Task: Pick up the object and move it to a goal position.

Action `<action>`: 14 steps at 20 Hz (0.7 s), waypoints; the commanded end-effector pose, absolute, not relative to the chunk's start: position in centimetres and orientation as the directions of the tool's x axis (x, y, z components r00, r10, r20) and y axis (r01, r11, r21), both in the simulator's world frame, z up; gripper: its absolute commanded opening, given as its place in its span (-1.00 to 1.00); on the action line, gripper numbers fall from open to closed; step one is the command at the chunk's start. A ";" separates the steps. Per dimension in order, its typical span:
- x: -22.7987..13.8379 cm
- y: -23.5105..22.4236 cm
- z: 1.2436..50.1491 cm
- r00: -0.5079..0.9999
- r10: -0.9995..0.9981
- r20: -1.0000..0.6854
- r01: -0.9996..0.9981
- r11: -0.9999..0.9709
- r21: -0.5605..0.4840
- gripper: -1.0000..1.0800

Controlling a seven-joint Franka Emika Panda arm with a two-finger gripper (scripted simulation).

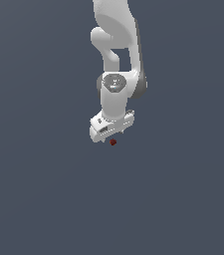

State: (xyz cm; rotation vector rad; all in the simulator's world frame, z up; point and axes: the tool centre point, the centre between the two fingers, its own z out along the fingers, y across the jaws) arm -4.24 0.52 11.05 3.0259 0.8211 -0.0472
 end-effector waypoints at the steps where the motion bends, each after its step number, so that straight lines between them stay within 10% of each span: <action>1: -4.5 0.5 10.4 0.824 0.566 -0.027 0.566 -0.824 -0.003 0.92; 14: -6.0 0.6 7.7 0.584 0.812 -0.009 0.812 -0.584 -0.002 0.92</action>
